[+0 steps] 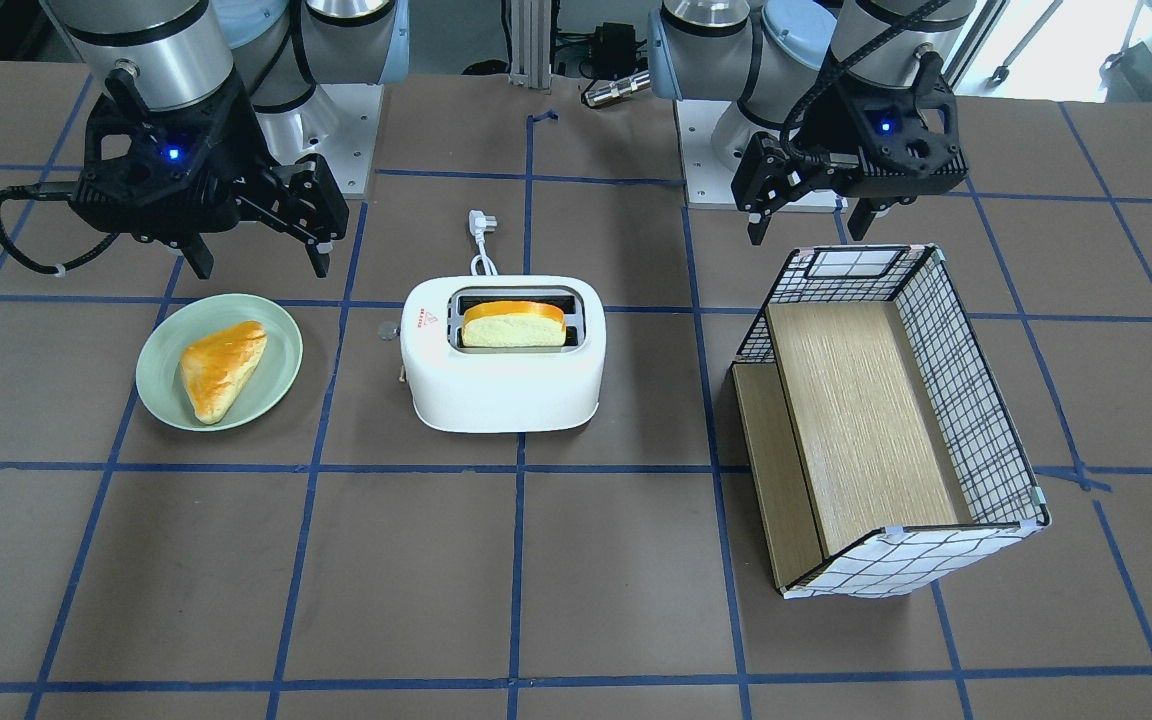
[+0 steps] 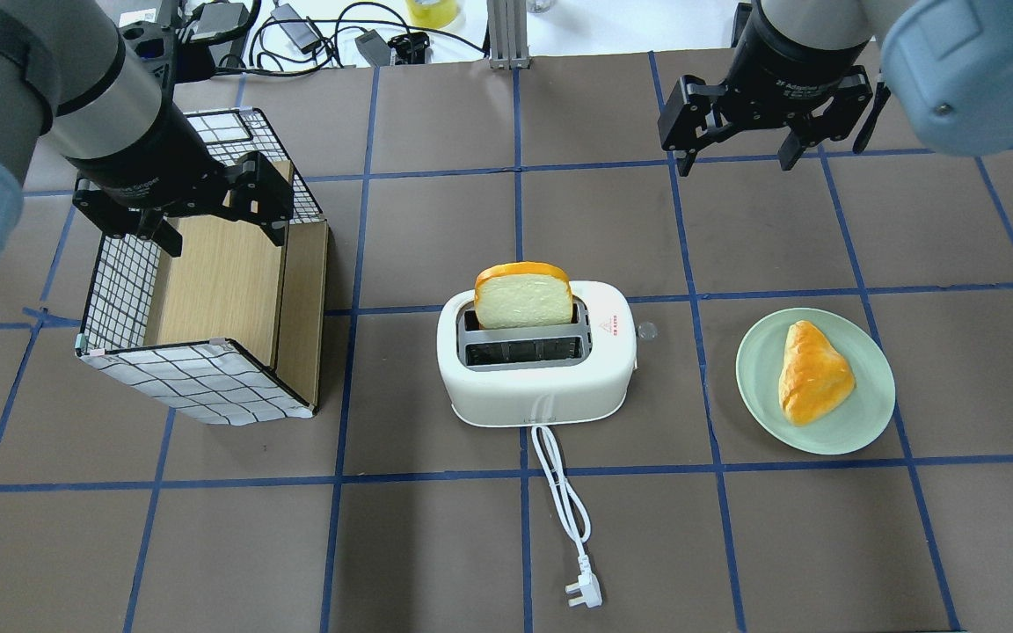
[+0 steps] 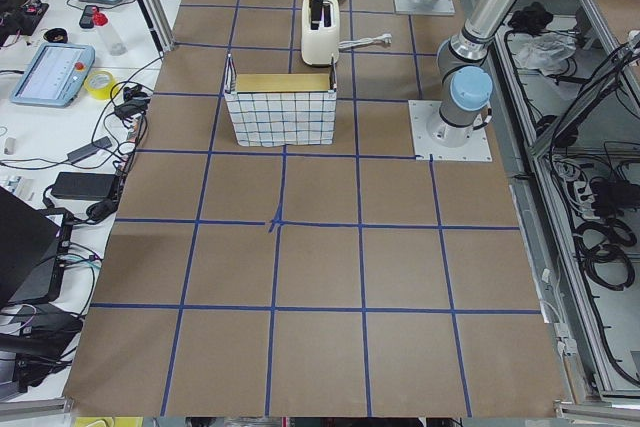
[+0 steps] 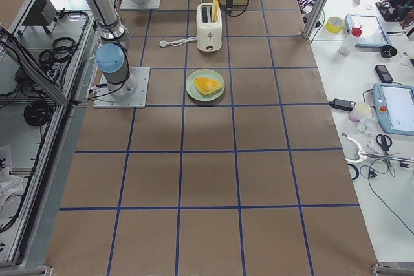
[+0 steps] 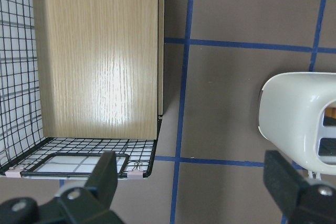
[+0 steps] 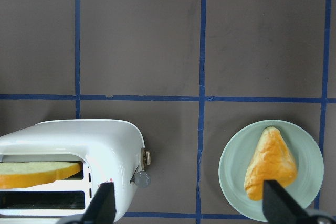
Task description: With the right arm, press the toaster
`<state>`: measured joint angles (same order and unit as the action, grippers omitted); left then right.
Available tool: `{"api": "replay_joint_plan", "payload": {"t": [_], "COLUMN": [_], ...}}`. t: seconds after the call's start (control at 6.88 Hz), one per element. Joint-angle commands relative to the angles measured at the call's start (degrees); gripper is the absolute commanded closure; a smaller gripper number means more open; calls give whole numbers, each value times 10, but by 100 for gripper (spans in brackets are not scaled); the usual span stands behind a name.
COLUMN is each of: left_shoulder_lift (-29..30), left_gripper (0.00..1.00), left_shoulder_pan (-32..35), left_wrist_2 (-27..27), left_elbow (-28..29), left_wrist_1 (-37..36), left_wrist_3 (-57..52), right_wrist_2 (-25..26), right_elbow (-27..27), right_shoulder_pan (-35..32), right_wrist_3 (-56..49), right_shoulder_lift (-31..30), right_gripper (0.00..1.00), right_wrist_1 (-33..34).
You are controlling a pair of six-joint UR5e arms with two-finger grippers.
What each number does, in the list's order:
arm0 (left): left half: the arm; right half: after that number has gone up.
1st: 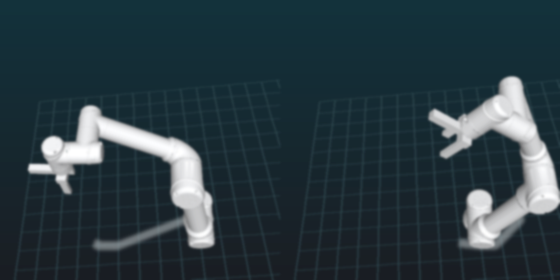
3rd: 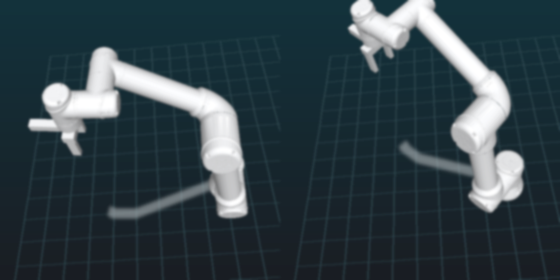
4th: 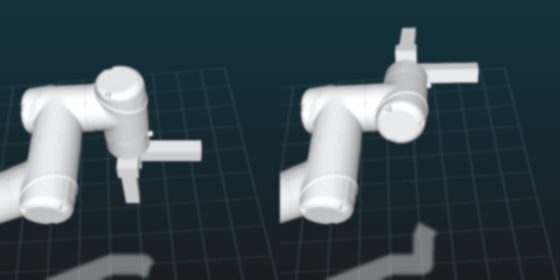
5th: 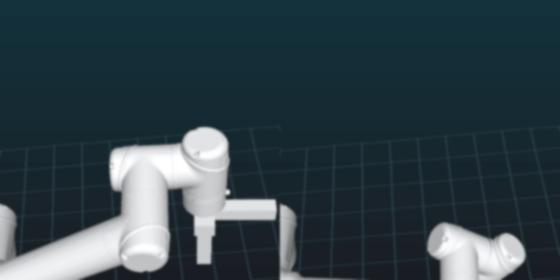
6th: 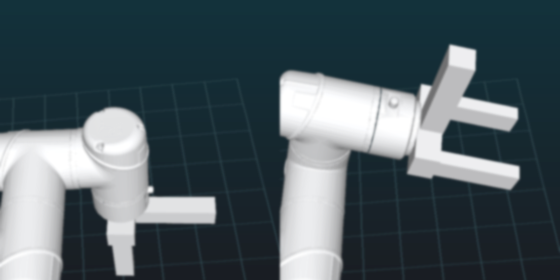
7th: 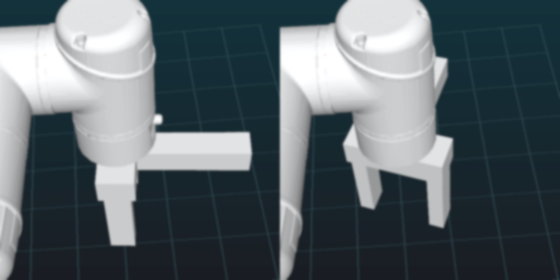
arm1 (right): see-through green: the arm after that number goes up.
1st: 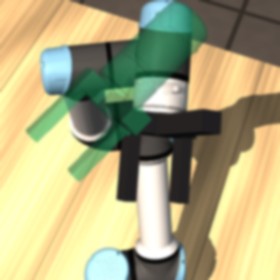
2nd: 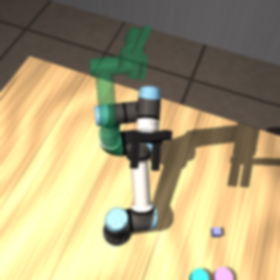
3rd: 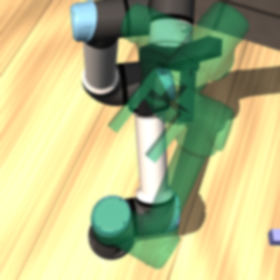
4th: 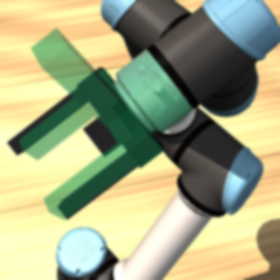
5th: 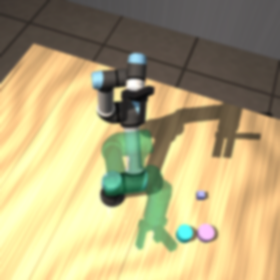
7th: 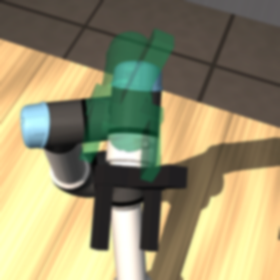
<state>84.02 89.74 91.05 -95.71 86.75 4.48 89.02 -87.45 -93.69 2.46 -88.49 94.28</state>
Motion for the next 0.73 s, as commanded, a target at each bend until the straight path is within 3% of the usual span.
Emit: {"api": "replay_joint_plan", "payload": {"t": [0.0, 0.58], "left_shoulder_lift": [0, 0], "left_gripper": [0, 0], "left_shoulder_pan": [0, 0], "left_wrist_2": [0, -1], "left_elbow": [0, 0], "left_wrist_1": [0, 0], "left_wrist_3": [0, 0], "right_wrist_2": [-1, 0], "right_elbow": [0, 8], "right_shoulder_pan": [0, 1], "right_wrist_3": [1, 1], "right_shoulder_lift": [0, 0], "right_gripper": [0, 0], "right_wrist_1": [0, -37]}}
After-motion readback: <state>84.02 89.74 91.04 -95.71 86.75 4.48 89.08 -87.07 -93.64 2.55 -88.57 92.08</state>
